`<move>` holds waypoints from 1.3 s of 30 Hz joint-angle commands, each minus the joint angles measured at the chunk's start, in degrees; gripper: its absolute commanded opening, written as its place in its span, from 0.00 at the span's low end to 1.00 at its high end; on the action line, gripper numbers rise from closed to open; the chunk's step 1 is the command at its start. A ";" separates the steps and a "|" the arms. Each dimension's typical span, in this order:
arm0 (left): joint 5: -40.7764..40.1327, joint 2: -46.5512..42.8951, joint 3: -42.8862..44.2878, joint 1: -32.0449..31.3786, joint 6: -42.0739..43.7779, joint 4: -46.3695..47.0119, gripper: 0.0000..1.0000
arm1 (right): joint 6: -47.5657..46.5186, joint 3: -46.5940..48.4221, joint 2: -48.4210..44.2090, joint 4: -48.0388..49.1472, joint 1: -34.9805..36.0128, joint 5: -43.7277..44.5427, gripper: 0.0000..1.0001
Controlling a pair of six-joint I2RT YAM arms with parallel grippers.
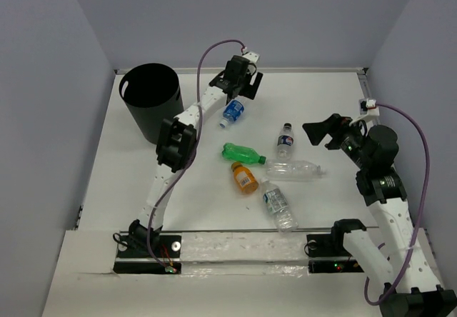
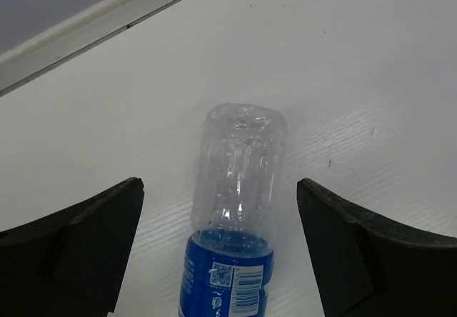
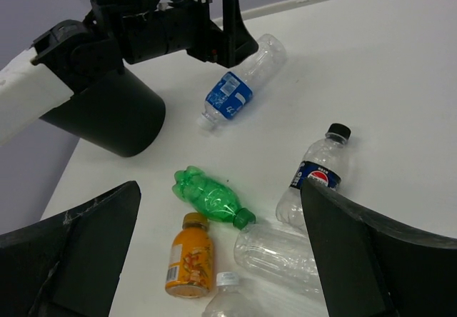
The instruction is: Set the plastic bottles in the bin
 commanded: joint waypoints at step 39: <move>0.05 -55.28 -31.58 7.85 -6.77 31.36 0.52 | 2.41 -3.43 4.65 15.75 7.32 -9.55 0.88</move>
